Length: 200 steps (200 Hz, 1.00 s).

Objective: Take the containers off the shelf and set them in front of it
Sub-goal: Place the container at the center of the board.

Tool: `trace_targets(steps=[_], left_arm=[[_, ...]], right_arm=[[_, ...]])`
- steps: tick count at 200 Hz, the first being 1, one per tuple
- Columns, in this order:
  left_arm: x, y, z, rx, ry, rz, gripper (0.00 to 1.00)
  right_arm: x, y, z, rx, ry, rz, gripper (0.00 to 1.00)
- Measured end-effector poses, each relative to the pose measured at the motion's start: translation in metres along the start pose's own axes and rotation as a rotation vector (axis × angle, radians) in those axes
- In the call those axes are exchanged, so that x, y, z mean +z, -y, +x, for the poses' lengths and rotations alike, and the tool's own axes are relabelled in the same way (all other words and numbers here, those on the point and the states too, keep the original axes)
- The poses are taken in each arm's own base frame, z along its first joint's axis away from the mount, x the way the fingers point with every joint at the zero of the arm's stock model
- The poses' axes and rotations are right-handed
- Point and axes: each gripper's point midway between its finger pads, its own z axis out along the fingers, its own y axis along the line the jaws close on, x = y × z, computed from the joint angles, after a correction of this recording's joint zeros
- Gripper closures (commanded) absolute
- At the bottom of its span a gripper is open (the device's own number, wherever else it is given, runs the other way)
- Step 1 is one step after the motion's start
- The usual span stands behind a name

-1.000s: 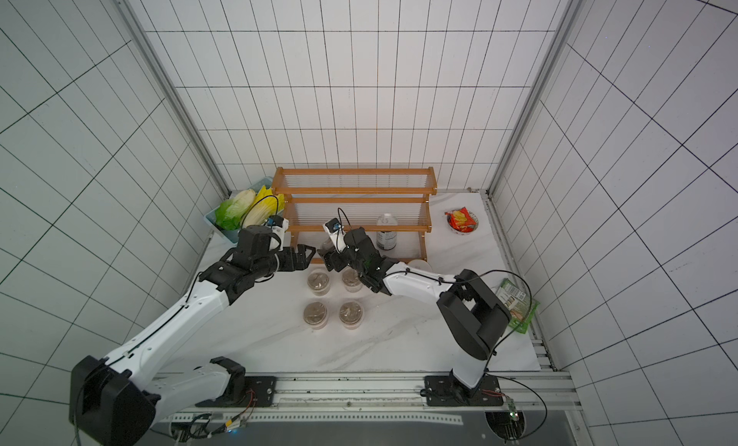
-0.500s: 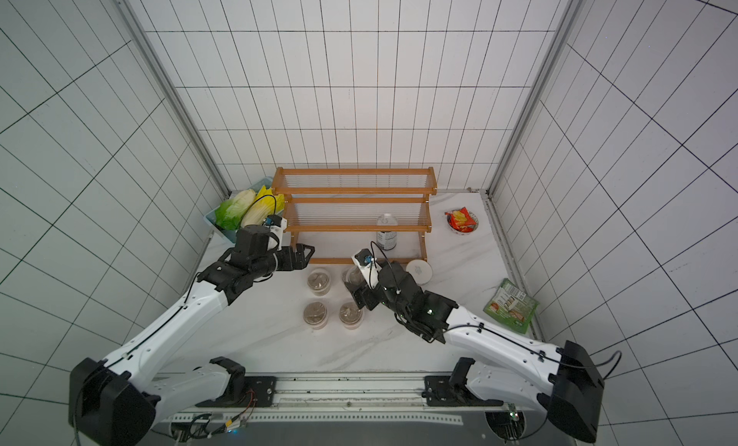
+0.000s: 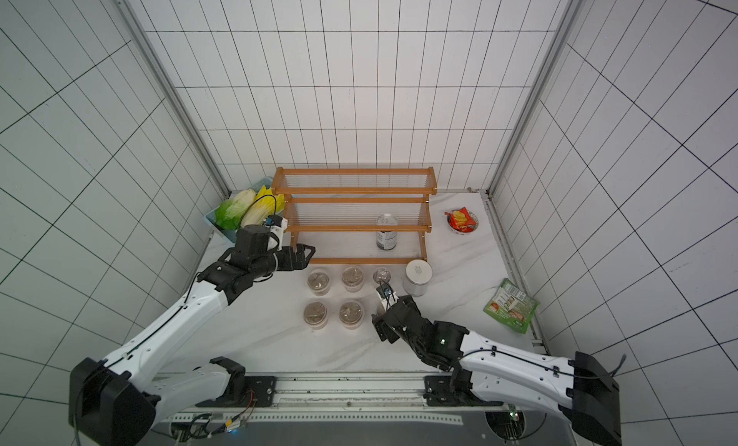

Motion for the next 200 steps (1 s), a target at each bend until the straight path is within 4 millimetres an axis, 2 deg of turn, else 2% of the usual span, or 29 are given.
trace_targets(steps=[29, 67, 103, 162, 183, 200], left_arm=[[0.0, 0.0, 0.0, 0.0, -0.001, 0.002, 0.02], [0.0, 0.0, 0.0, 0.0, -0.001, 0.003, 0.02], [0.0, 0.001, 0.0, 0.0, -0.001, 0.003, 0.02], [0.0, 0.001, 0.0, 0.0, -0.002, 0.006, 0.02], [0.0, 0.001, 0.0, 0.0, -0.003, 0.007, 0.02], [0.0, 0.001, 0.0, 0.0, -0.003, 0.007, 0.01]], right_arm=[[0.016, -0.003, 0.012, -0.012, -0.004, 0.006, 0.14], [0.026, -0.006, 0.01, -0.015, 0.033, 0.016, 0.08], [0.033, -0.004, 0.016, -0.024, 0.022, 0.035, 0.08], [0.025, 0.0, 0.005, -0.01, 0.065, 0.038, 0.01], [0.016, 0.002, -0.001, -0.003, 0.08, 0.034, 0.0], [0.004, 0.004, -0.014, 0.012, 0.111, 0.028, 0.01]])
